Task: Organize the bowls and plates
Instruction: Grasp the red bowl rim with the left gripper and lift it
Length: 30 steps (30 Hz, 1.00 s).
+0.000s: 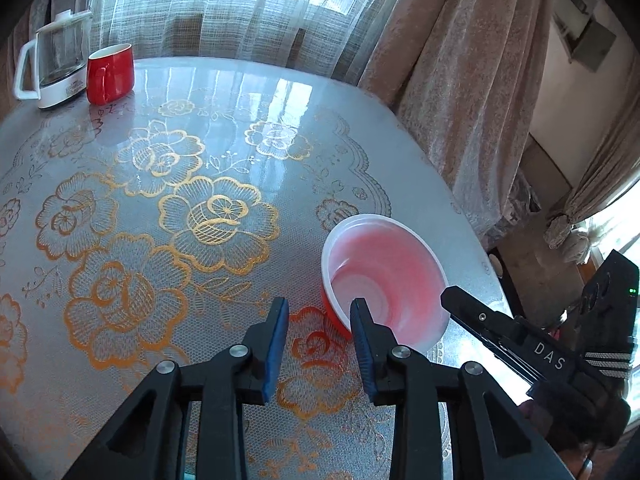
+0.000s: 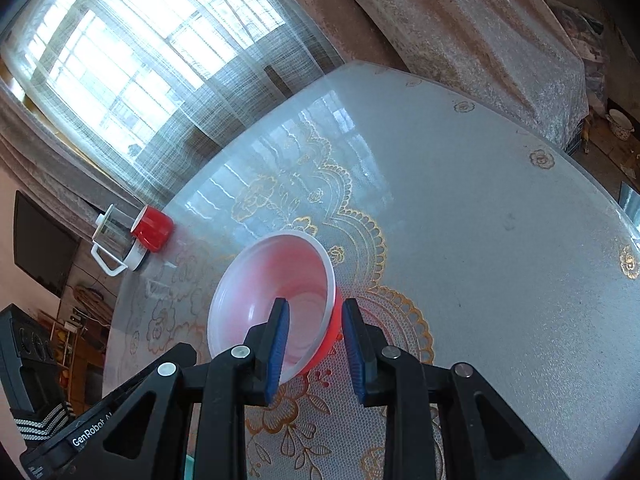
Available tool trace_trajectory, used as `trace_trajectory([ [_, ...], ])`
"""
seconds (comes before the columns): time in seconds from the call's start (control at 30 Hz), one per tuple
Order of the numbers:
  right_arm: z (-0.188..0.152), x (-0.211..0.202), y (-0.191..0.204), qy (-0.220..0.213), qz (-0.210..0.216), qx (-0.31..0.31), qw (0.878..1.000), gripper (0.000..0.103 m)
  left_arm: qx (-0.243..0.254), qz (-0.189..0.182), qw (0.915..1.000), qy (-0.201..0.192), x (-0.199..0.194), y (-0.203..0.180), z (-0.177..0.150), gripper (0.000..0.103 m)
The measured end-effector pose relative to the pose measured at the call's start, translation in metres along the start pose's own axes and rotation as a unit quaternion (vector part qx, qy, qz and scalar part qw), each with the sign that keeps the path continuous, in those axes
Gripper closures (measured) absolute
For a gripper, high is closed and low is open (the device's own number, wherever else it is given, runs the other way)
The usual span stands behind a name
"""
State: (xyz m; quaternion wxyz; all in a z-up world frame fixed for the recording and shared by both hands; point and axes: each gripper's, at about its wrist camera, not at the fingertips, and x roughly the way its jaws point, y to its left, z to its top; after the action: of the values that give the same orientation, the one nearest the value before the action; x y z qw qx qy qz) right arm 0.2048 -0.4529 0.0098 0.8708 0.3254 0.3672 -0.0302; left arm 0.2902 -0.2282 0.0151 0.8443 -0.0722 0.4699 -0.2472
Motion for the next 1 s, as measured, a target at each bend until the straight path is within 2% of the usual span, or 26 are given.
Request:
trace_trajectory([
  [0.2,0.002,-0.002,-0.009,0.001,0.011,0.014,1.0,0.075,-0.006,-0.013,0.9999,0.001,0.003,0.004,0.004,0.066],
  [0.33,0.002,0.001,-0.006,0.0,0.01,0.005,1.0,0.075,-0.005,-0.015,0.9998,0.009,0.013,0.001,0.009,0.069],
  [0.4,0.0,0.005,-0.004,0.001,0.005,-0.001,1.0,0.079,-0.007,-0.014,0.9997,0.02,0.022,0.0,0.01,0.07],
  [0.47,-0.002,0.009,-0.003,0.006,0.004,-0.004,1.0,0.088,-0.013,-0.015,0.9992,0.035,0.031,0.002,0.009,0.074],
  [0.57,-0.005,0.012,0.0,0.006,0.003,-0.016,1.0,0.09,-0.012,-0.027,0.9985,0.045,0.038,0.001,0.007,0.089],
  [0.73,-0.007,0.014,0.004,0.015,-0.002,-0.024,1.0,0.091,0.007,-0.018,0.9993,0.033,0.025,-0.006,0.002,0.091],
  [1.0,-0.024,0.012,0.015,0.057,0.033,-0.02,0.998,0.091,0.001,0.014,0.9986,0.051,-0.008,0.009,-0.012,0.091],
])
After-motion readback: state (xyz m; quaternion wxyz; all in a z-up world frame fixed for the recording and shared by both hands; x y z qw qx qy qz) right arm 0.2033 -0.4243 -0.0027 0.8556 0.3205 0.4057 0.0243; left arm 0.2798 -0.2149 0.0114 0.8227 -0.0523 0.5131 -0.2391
